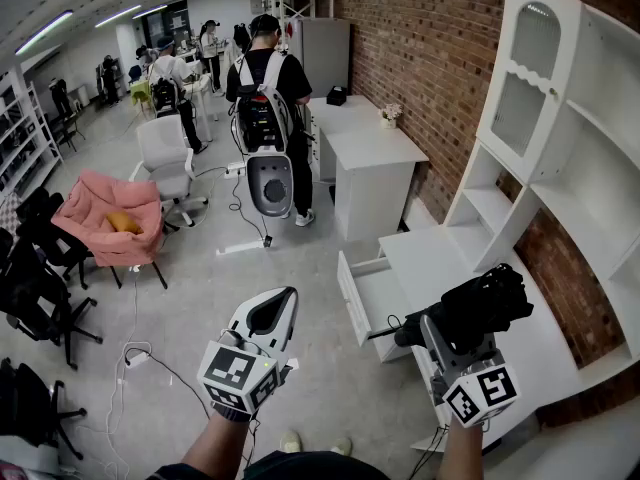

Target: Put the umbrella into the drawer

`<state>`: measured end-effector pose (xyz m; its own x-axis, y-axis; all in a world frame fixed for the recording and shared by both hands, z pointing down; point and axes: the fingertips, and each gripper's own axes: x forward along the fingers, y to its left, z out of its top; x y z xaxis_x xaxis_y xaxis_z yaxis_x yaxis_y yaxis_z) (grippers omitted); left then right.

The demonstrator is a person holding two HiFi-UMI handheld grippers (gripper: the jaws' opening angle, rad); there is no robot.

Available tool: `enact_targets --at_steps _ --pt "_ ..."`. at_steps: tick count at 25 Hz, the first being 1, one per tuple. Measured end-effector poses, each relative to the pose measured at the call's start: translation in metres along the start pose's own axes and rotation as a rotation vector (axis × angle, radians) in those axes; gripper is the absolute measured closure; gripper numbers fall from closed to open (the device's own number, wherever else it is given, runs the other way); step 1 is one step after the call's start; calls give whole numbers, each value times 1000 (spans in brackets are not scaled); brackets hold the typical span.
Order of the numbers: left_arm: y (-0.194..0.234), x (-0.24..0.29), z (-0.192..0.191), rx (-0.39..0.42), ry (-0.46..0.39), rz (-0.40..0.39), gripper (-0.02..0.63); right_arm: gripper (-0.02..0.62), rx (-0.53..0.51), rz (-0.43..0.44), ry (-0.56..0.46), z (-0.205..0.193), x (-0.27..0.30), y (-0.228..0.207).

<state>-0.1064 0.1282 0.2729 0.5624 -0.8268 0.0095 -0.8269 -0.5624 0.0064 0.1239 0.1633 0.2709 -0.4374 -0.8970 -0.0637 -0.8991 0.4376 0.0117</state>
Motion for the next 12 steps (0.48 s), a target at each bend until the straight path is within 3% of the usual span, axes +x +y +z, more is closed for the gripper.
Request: enact_targets --at_steps 12 --pt "-16 -3 1 4 1 1 600 373 -21 7 10 -2 -11 -2"
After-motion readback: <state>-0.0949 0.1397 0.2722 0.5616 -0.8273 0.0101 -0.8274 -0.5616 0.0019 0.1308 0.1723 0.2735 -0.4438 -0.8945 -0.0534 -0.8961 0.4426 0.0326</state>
